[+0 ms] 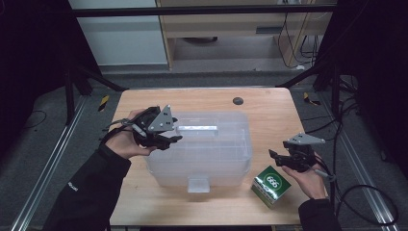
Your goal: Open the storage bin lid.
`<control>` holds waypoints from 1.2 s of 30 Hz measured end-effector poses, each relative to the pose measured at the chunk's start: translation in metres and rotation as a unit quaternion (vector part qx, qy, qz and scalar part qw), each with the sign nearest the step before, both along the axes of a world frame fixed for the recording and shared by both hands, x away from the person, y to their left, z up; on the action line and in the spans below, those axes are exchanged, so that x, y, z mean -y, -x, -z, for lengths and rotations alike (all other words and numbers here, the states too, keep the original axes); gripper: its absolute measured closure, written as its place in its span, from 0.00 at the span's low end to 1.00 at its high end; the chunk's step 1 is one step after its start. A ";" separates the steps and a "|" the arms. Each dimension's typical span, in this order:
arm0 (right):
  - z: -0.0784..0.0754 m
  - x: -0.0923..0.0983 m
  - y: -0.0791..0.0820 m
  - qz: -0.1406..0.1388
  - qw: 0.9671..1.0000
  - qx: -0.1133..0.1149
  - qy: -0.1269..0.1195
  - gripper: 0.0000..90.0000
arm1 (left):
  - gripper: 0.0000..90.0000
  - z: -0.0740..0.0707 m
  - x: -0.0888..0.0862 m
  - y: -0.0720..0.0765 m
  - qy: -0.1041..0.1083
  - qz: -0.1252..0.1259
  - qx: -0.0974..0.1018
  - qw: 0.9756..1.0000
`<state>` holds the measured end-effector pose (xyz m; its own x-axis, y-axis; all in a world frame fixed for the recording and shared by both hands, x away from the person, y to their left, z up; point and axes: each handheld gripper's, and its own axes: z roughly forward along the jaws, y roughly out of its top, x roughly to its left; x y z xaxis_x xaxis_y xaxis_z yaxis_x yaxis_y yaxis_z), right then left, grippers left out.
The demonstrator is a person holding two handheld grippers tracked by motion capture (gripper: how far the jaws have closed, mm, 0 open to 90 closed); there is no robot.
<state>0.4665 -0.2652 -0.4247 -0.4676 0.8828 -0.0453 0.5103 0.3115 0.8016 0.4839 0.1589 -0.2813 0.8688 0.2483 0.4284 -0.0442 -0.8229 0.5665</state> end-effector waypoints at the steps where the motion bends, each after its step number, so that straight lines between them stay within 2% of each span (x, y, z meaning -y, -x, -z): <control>1: 0.000 0.000 0.000 0.000 1.000 -0.001 0.001 0.40 | 0.52 0.000 0.001 0.000 -0.001 0.001 0.001 1.000; 2: 0.000 0.000 0.000 -0.001 1.000 -0.001 0.001 0.41 | 0.53 0.001 0.002 -0.001 -0.005 0.002 -0.001 1.000; 3: 0.000 0.000 0.000 -0.002 1.000 -0.001 0.000 0.42 | 0.54 0.002 0.003 -0.001 0.001 -0.001 -0.002 1.000; 4: 0.000 0.000 0.000 -0.001 1.000 -0.002 -0.001 0.42 | 0.54 0.001 0.004 -0.002 -0.009 0.002 0.001 1.000; 16: 0.001 0.000 0.000 -0.005 1.000 -0.008 0.004 0.44 | 0.64 0.004 0.020 -0.009 -0.048 0.011 0.011 0.999; 24: 0.001 0.000 0.000 -0.009 1.000 -0.011 0.005 0.47 | 0.71 0.007 0.031 -0.013 -0.084 0.015 0.016 0.996; 31: -0.001 -0.001 0.002 -0.012 1.000 -0.010 0.003 0.50 | 0.80 0.008 0.036 -0.014 -0.105 0.018 0.024 0.994; 36: -0.003 -0.003 0.003 -0.019 1.000 -0.009 0.002 0.52 | 0.81 0.007 0.038 -0.014 -0.121 0.018 0.025 0.992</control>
<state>0.4631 -0.2619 -0.4212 -0.5010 0.8645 -0.0404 0.5119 0.3336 0.7916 0.4974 0.1210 -0.2887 0.8515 0.1027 0.5142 -0.0981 -0.9321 0.3486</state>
